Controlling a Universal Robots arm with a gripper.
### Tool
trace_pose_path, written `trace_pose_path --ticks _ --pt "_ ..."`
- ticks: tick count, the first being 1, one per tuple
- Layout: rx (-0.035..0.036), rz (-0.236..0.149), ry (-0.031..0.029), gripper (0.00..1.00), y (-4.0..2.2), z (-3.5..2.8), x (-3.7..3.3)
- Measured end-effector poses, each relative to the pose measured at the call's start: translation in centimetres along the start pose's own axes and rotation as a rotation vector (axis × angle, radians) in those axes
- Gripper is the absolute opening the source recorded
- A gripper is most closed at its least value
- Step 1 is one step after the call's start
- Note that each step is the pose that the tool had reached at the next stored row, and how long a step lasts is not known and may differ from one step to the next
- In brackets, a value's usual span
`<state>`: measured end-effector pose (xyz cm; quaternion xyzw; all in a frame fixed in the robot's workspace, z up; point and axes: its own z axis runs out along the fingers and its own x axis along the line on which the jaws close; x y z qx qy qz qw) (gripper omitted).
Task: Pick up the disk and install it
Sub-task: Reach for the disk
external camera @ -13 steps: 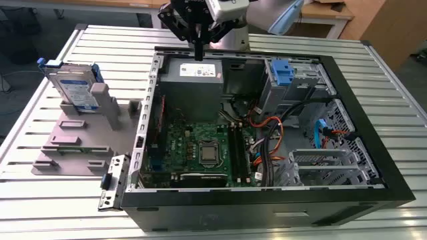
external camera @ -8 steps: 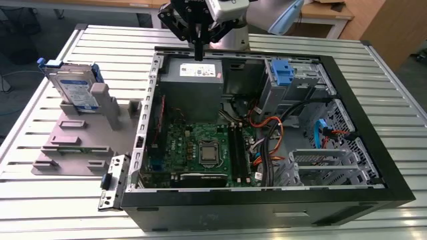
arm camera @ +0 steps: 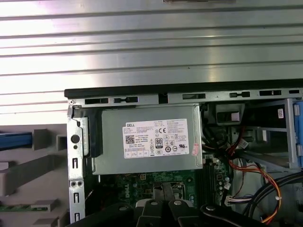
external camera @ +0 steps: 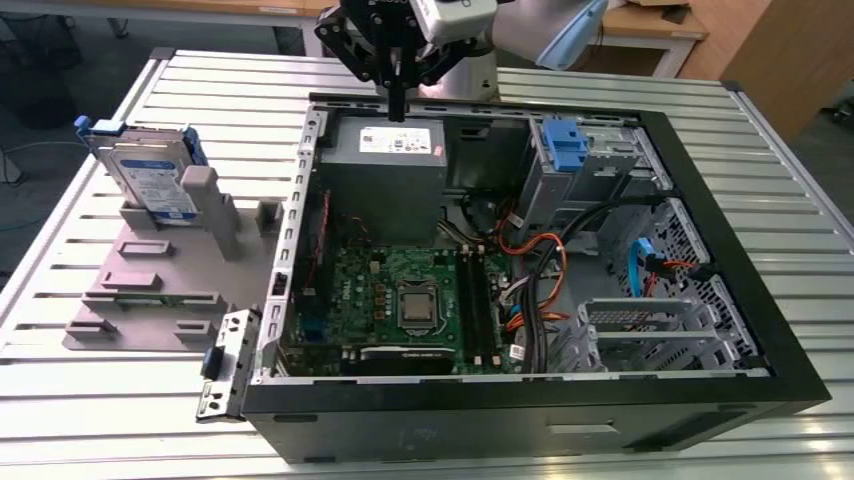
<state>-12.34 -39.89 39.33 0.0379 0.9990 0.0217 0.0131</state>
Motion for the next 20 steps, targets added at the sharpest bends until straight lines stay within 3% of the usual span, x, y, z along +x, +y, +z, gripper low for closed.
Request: trace_pose_path --ticks 11,20 --pt "0.0000 0.000 0.0000 0.11 -0.13 0.04 1.64" --pt "-0.0001 0.000 -0.0001 0.11 -0.26 0.08 3.41"
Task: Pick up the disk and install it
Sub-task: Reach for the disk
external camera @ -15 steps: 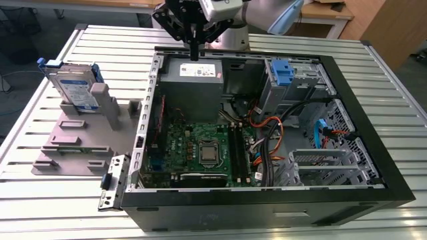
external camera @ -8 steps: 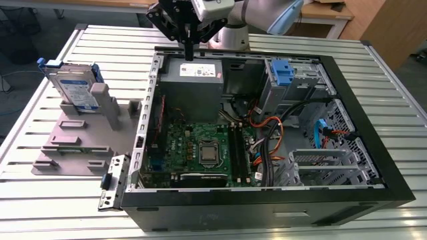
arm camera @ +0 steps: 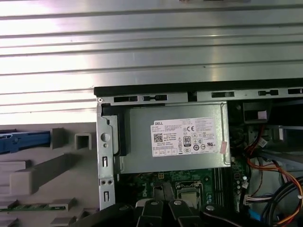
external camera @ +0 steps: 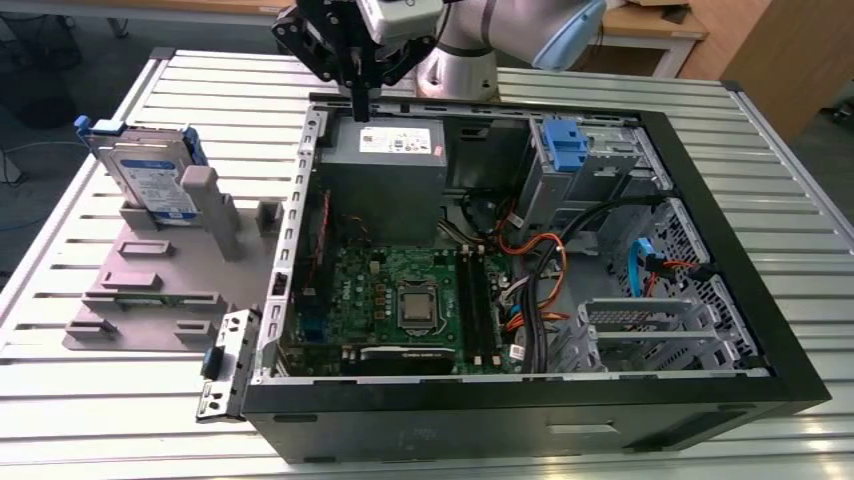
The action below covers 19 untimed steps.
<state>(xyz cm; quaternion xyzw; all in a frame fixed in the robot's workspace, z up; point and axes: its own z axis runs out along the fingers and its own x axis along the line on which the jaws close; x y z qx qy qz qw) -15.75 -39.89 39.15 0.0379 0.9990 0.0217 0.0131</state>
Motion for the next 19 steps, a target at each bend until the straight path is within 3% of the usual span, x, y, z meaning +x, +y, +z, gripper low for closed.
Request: trace_pose_path --ticks 6,19 --pt "0.0000 0.000 0.0000 0.11 -0.08 0.09 0.97" --pt "0.0002 0.000 0.0001 0.11 -0.11 0.08 1.24"
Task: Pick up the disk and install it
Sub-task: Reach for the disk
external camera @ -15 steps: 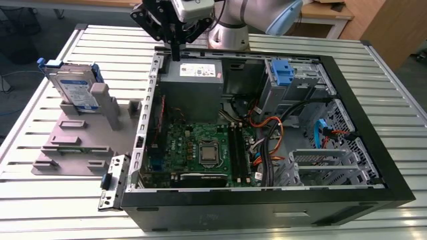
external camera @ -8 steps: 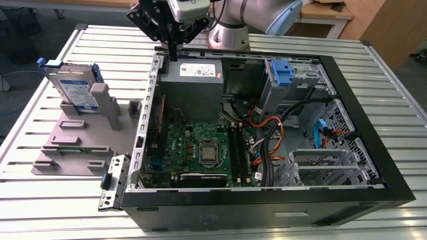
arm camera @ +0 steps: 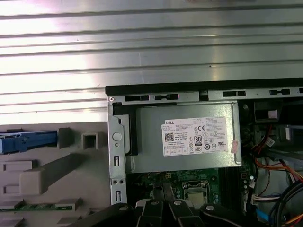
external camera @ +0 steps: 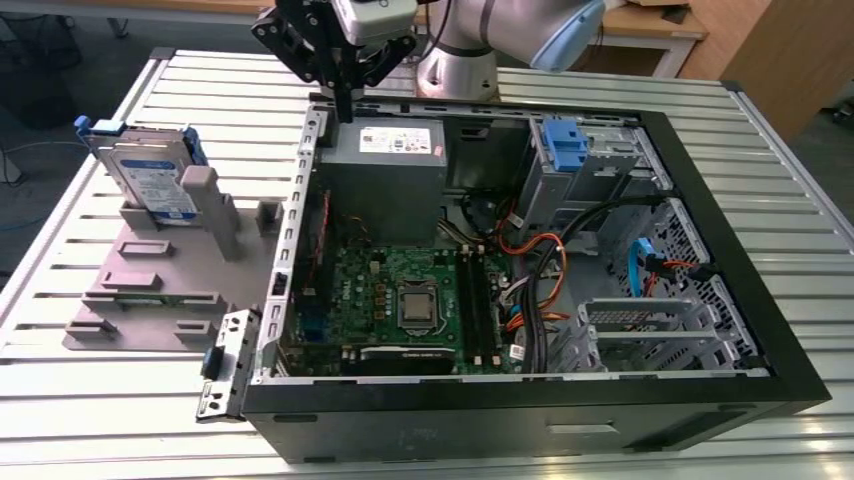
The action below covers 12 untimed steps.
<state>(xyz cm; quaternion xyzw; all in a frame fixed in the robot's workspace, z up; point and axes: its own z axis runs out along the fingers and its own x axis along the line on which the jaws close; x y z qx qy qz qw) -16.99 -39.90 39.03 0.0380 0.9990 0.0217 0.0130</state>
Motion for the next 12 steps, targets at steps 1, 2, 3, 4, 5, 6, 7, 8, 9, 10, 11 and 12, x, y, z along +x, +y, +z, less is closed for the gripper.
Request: trace_pose_path --ticks 1,2,3,4,5,6,7,8,9,10,11,12 --pt "0.0000 0.000 -0.0001 0.11 0.00 0.01 0.11" --pt "-0.0001 0.000 -0.0001 0.11 -0.01 0.02 0.20" --pt "-0.0001 0.000 -0.0001 0.11 -0.02 0.02 0.30" --pt "-0.0001 0.000 -0.0002 0.11 -0.03 0.03 0.41" --pt "-0.0001 0.000 -0.0003 0.11 -0.04 0.04 0.57" --pt "-0.0002 0.000 -0.0007 0.11 -0.05 0.05 0.76" --pt "-0.0003 0.000 -0.0012 0.11 -0.07 0.07 0.95" --pt "-0.0002 0.000 -0.0015 0.11 -0.08 0.08 1.10" --pt "-0.0002 0.000 -0.0016 0.11 -0.09 0.08 1.22" --pt "-0.0002 0.000 -0.0018 0.11 -0.10 0.09 1.39" --pt "-0.0003 0.000 -0.0021 0.11 -0.12 0.11 1.60" --pt "-0.0003 0.000 -0.0023 0.11 -0.14 0.12 1.81"
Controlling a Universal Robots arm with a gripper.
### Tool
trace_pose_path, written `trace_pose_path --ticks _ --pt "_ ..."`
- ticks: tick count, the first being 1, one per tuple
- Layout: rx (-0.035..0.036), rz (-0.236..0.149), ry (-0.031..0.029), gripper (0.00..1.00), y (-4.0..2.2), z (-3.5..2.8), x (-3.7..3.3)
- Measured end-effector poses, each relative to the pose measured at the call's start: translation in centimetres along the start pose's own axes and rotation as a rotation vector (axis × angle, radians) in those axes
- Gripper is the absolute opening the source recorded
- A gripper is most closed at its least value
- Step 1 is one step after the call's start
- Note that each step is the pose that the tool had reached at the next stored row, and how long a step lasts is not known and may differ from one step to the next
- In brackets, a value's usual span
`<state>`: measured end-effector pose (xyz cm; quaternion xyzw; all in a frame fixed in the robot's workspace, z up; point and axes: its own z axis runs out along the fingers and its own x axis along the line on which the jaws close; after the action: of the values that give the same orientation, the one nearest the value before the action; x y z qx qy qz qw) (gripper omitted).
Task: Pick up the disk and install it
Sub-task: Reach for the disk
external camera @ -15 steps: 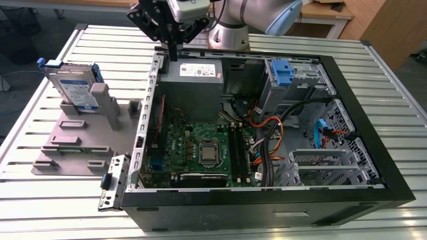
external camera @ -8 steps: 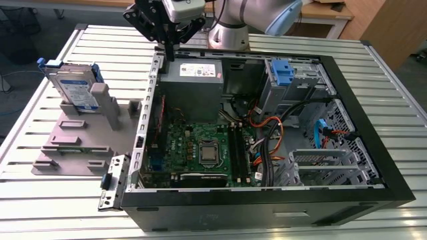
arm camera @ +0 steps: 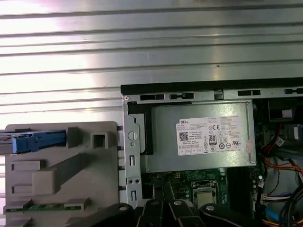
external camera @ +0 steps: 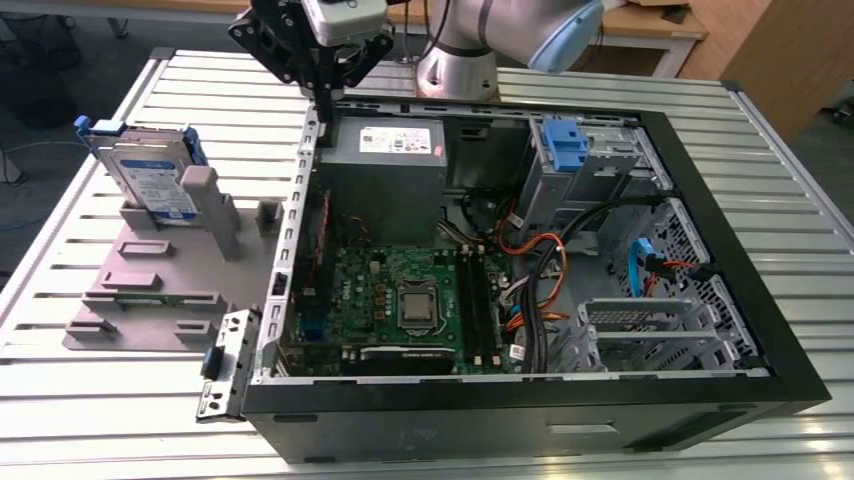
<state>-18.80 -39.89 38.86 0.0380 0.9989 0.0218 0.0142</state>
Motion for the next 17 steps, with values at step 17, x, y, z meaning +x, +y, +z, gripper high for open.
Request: trace_pose_path --ticks 17 --pt "0.0000 0.000 -0.0022 0.11 -0.35 0.31 4.39"
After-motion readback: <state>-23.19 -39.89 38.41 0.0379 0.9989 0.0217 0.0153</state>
